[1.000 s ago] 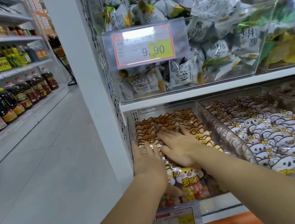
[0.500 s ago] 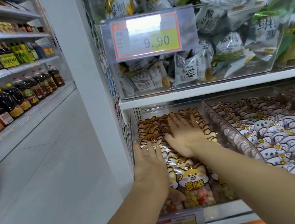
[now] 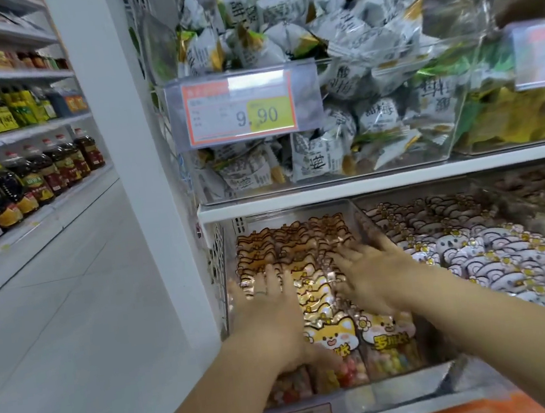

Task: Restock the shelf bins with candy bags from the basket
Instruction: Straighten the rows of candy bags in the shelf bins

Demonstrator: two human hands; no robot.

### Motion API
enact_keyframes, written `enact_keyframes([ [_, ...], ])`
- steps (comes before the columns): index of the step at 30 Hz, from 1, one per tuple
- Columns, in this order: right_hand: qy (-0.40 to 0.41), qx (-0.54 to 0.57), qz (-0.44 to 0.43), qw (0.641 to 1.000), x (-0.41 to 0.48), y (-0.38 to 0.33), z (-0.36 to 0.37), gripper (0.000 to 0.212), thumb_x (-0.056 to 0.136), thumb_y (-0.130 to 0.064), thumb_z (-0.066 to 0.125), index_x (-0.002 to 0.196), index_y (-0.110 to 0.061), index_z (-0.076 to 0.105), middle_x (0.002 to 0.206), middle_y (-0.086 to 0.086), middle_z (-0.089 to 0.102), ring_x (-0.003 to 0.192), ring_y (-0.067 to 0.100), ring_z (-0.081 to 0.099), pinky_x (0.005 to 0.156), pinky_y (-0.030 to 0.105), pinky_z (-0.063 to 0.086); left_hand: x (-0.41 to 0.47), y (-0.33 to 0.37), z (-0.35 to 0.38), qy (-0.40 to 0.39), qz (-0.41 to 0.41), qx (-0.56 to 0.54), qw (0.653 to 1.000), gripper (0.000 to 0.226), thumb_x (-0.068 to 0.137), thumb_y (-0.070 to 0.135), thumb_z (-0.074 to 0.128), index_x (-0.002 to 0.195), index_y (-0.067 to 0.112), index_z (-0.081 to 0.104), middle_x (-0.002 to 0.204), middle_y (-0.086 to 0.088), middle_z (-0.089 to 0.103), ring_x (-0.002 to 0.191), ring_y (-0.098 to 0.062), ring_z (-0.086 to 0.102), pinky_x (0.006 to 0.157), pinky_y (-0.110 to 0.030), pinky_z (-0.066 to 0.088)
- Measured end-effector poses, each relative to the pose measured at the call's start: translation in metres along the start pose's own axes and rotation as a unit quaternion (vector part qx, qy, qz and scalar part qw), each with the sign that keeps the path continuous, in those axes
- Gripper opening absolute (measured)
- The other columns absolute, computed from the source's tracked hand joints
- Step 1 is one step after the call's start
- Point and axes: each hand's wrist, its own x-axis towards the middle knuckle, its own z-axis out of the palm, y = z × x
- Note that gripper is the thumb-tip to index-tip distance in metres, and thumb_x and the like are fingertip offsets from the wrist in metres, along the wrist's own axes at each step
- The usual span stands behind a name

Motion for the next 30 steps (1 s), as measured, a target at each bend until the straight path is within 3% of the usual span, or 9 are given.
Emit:
enact_keyframes([
  [3, -0.02, -0.072, 0.01, 0.997, -0.006, 0.007, 0.011, 0.071, 0.101, -0.06, 0.005, 0.16, -0.02, 0.001, 0.167, -0.001, -0.003, 0.154, 0.019, -0.005, 0.118, 0.058, -0.014, 0.021, 0.025, -0.007, 0.008, 0.032, -0.065, 0.997, 0.137, 0.065, 0.095, 0.045, 0.157, 0.017, -0.019, 0.164, -0.008, -0.024, 0.153, -0.028, -0.017, 0.116, -0.067, -0.01],
  [8, -0.052, -0.19, 0.043, 0.979, 0.001, 0.014, 0.013, 0.07, 0.103, -0.055, 0.014, 0.159, -0.016, 0.003, 0.167, 0.003, -0.002, 0.151, 0.031, -0.018, 0.113, 0.066, -0.017, 0.042, 0.035, 0.009, -0.034, 0.044, -0.044, 0.997, 0.13, 0.067, 0.096, 0.04, 0.157, 0.023, -0.02, 0.164, -0.005, -0.026, 0.153, -0.028, -0.017, 0.113, -0.071, -0.013],
  [12, 0.038, -0.06, -0.008, 0.997, -0.022, 0.022, 0.002, 0.064, 0.105, -0.049, 0.02, 0.16, -0.02, 0.008, 0.167, -0.003, 0.005, 0.154, 0.019, -0.004, 0.116, 0.062, -0.018, 0.04, 0.023, 0.001, -0.012, 0.078, -0.102, 0.992, 0.127, 0.066, 0.096, 0.044, 0.157, 0.031, -0.016, 0.165, 0.002, -0.022, 0.153, -0.022, -0.016, 0.115, -0.069, -0.012],
  [14, 0.037, 0.001, -0.043, 0.998, -0.042, 0.026, 0.0, 0.063, 0.103, -0.053, 0.026, 0.159, -0.027, 0.014, 0.166, -0.009, 0.012, 0.154, 0.013, 0.006, 0.118, 0.059, -0.016, 0.042, 0.023, -0.004, 0.004, 0.099, -0.113, 0.989, 0.125, 0.066, 0.096, 0.044, 0.157, 0.035, -0.016, 0.165, 0.003, -0.022, 0.153, -0.021, -0.015, 0.115, -0.068, -0.012],
  [17, 0.033, -0.017, -0.07, 0.997, -0.057, 0.019, 0.015, 0.053, 0.096, -0.058, 0.046, 0.143, -0.034, 0.044, 0.152, -0.013, 0.042, 0.143, 0.016, 0.037, 0.117, 0.058, -0.01, 0.046, 0.032, 0.002, -0.015, 0.105, -0.081, 0.991, 0.121, 0.071, 0.09, 0.047, 0.156, 0.035, -0.018, 0.164, 0.0, -0.025, 0.153, -0.024, -0.018, 0.114, -0.07, -0.012],
  [20, 0.073, -0.032, -0.039, 0.996, -0.052, 0.011, 0.021, 0.041, 0.092, -0.05, 0.059, 0.13, -0.033, 0.057, 0.135, -0.008, 0.055, 0.128, 0.02, 0.052, 0.117, 0.06, -0.006, 0.05, 0.043, 0.009, -0.01, 0.085, -0.038, 0.996, 0.122, 0.073, 0.088, 0.048, 0.156, 0.031, -0.02, 0.164, -0.004, -0.027, 0.152, -0.028, -0.019, 0.113, -0.072, -0.01],
  [24, 0.093, -0.075, -0.031, 0.992, -0.055, 0.006, 0.017, 0.031, 0.097, -0.034, 0.055, 0.127, -0.03, 0.061, 0.128, -0.002, 0.056, 0.126, 0.025, 0.052, 0.115, 0.066, -0.009, 0.047, 0.051, 0.011, 0.028, 0.071, 0.002, 0.997, 0.125, 0.07, 0.091, 0.046, 0.157, 0.025, -0.014, 0.166, -0.011, -0.019, 0.153, -0.033, -0.012, 0.114, -0.071, -0.004],
  [27, 0.065, -0.084, -0.056, 0.993, -0.06, 0.009, 0.012, 0.032, 0.094, -0.036, 0.059, 0.125, -0.03, 0.063, 0.128, -0.002, 0.057, 0.128, 0.026, 0.051, 0.117, 0.065, -0.006, 0.041, 0.048, 0.01, 0.05, 0.095, -0.024, 0.994, 0.126, 0.064, 0.096, 0.044, 0.158, 0.029, -0.008, 0.167, -0.009, -0.012, 0.154, -0.03, -0.008, 0.116, -0.069, -0.002],
  [30, 0.044, -0.017, -0.045, 0.998, -0.065, 0.018, 0.008, 0.064, 0.085, -0.055, 0.065, 0.14, -0.028, 0.046, 0.141, -0.002, 0.05, 0.137, 0.022, 0.043, 0.119, 0.058, -0.006, 0.039, 0.034, -0.007, 0.024, 0.108, -0.134, 0.985, 0.119, 0.065, 0.094, 0.046, 0.159, 0.036, 0.0, 0.168, 0.0, -0.004, 0.155, -0.022, -0.001, 0.119, -0.065, -0.002],
])
